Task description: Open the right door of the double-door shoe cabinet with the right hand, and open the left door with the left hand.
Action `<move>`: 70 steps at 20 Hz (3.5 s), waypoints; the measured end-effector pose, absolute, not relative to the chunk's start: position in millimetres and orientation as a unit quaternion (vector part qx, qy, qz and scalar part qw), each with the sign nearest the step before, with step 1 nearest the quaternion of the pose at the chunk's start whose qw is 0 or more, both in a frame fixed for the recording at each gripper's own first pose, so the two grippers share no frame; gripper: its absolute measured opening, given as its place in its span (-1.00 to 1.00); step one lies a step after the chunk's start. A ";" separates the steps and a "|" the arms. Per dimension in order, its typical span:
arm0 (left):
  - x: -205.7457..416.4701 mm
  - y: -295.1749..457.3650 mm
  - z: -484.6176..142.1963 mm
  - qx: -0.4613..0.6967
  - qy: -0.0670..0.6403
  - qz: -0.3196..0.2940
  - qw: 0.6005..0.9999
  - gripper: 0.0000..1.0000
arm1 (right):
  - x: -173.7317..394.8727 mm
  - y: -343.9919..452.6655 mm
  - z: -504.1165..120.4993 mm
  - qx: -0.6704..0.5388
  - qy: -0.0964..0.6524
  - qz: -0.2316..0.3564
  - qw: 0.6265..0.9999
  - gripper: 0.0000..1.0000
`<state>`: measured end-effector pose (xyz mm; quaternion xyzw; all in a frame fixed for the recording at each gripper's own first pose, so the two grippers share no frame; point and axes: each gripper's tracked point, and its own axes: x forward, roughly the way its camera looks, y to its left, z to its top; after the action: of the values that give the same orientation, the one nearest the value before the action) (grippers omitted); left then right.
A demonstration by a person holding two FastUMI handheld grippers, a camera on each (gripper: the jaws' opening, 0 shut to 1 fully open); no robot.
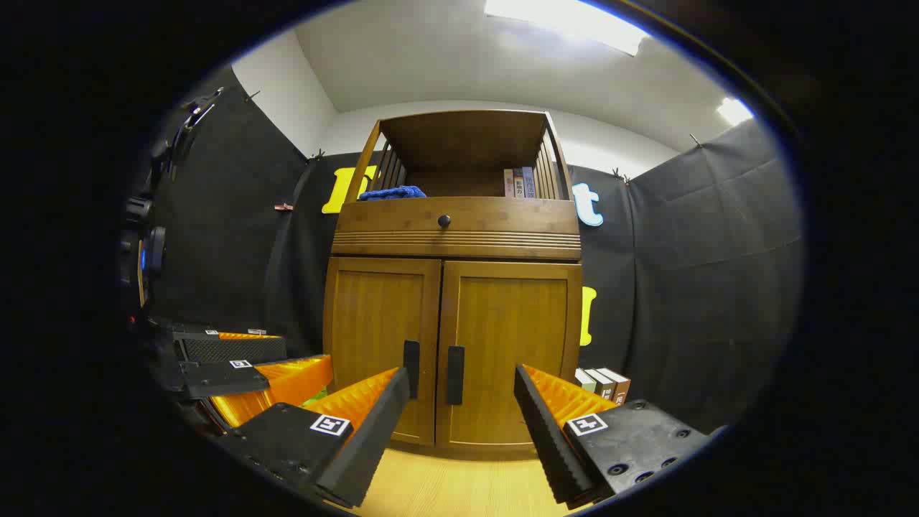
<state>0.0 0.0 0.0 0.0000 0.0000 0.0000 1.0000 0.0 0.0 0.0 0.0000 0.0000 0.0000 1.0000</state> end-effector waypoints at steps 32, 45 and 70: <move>-11.2 45.0 -6.3 -0.011 -0.004 0.004 1.000 0.79 | 49.9 31.6 -22.4 -0.012 0.027 0.019 0.999 0.87; -33.4 117.4 -17.4 -0.008 0.015 0.049 0.999 0.73 | 142.4 42.4 -76.5 -0.015 0.052 -0.008 0.998 0.70; -51.0 177.0 -18.8 -0.003 0.021 0.127 0.992 0.80 | 224.5 20.0 -161.8 -0.017 0.105 -0.012 0.994 -0.60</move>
<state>-51.0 177.0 -18.8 -0.0031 0.0215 0.1270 0.9917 224.5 20.0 -161.8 -0.0165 0.1050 -0.0116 0.9943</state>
